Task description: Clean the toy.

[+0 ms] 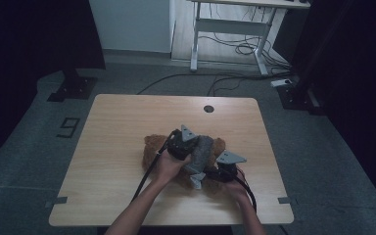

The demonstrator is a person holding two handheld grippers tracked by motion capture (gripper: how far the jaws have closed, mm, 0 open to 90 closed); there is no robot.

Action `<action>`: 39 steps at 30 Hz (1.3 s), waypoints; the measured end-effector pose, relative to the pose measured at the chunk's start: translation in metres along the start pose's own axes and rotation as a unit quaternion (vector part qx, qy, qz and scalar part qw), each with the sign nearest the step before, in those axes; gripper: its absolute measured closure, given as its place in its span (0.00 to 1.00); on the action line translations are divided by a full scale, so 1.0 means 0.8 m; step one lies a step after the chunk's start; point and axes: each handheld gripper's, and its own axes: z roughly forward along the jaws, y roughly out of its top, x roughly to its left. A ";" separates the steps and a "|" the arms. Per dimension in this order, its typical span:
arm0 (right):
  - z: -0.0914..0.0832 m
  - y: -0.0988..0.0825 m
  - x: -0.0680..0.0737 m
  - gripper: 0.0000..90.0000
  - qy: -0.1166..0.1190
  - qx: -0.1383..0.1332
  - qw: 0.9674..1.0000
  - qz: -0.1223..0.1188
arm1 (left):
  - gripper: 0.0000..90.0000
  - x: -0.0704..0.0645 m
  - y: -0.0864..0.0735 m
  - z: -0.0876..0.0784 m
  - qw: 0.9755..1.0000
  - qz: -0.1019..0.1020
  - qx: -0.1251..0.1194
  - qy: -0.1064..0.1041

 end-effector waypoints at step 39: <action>-0.001 -0.005 -0.004 0.53 0.007 -0.004 1.000 0.028 | 0.95 0.136 -0.108 -0.099 0.992 -0.109 -0.016 0.063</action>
